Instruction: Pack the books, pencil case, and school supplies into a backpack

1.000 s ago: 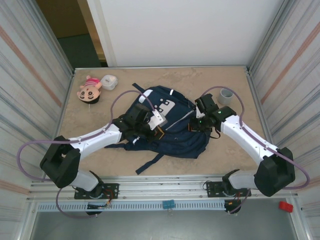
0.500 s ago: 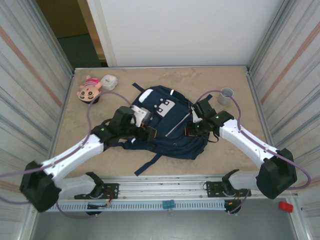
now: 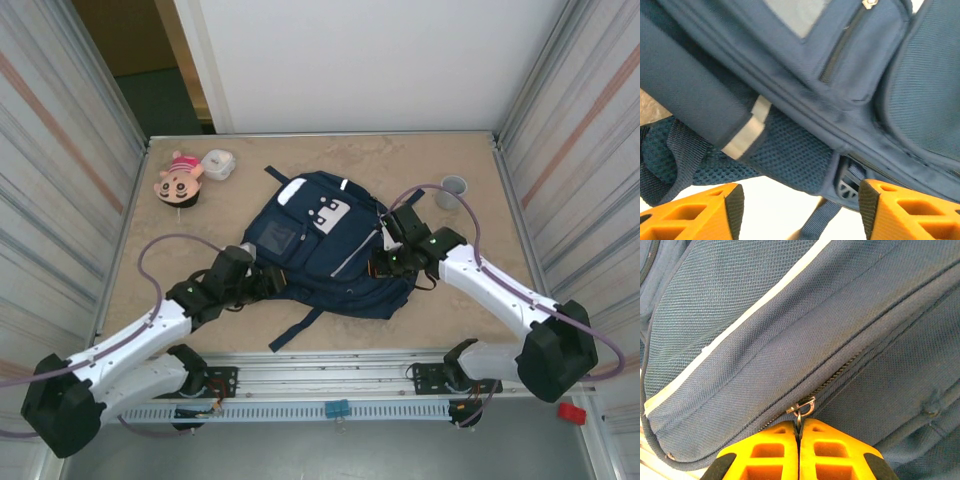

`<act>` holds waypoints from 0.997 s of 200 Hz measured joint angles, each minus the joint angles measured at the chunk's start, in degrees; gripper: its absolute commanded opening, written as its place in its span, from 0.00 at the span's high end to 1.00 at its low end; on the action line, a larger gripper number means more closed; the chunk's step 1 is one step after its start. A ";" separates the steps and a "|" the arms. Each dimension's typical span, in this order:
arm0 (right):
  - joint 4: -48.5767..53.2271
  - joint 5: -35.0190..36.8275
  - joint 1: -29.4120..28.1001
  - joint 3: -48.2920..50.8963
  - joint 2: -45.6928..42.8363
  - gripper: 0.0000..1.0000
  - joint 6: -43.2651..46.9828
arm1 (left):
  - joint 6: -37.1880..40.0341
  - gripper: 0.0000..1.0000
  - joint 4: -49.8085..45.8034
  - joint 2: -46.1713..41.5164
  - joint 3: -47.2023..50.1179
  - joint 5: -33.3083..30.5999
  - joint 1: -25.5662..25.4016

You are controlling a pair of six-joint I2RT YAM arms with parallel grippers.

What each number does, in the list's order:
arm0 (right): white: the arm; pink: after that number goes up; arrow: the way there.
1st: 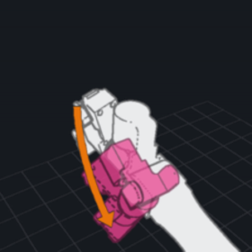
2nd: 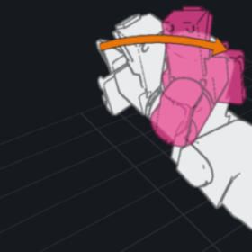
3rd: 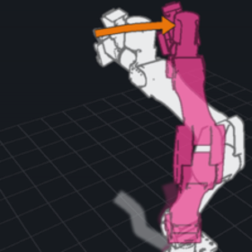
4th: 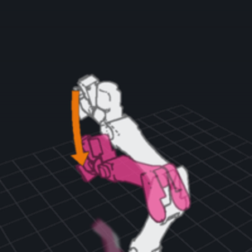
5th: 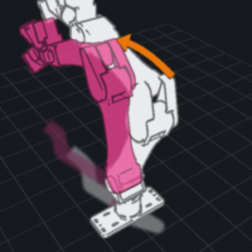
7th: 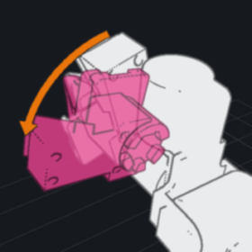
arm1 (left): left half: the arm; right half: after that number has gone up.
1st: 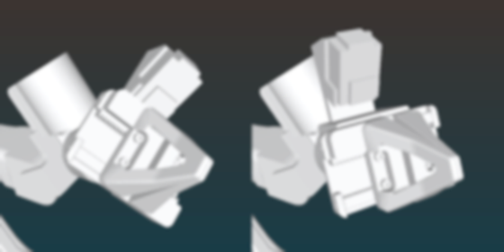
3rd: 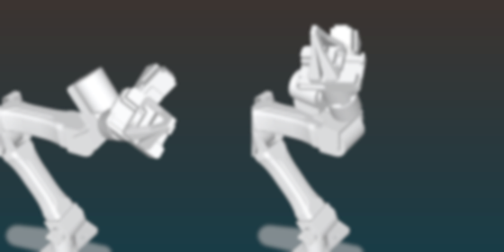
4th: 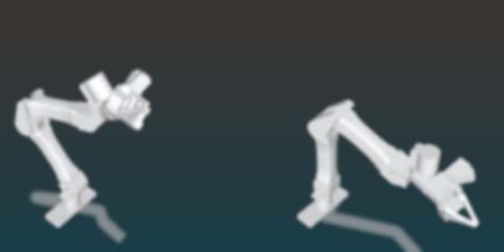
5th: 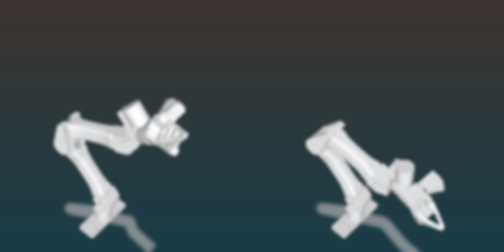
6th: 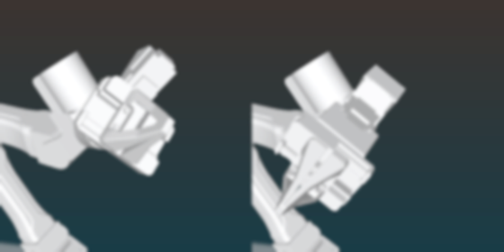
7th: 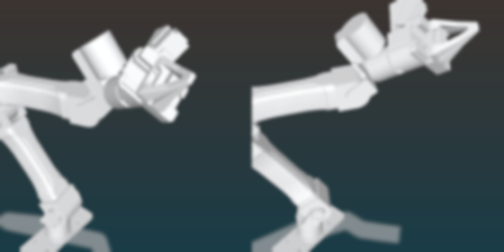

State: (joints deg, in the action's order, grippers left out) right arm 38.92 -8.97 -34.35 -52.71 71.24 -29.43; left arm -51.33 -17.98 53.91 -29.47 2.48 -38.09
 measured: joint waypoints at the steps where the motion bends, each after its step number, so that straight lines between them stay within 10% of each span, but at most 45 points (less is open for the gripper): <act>1: -0.02 0.02 -0.04 0.04 -0.04 1.00 -0.02 | -0.07 0.39 0.26 0.13 0.13 0.00 0.07; 78: -2.05 2.10 -9.14 2.12 -2.05 1.00 -4.90 | -1.29 0.41 17.16 14.91 1.18 6.45 11.17; 199: -12.46 5.75 -23.41 -10.67 16.57 1.00 -10.91 | 5.05 0.32 23.52 44.76 -29.16 19.91 20.63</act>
State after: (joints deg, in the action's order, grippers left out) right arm 26.46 -3.22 -57.76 -63.37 87.81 -40.34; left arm -46.28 5.54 98.67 -58.63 22.39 -17.45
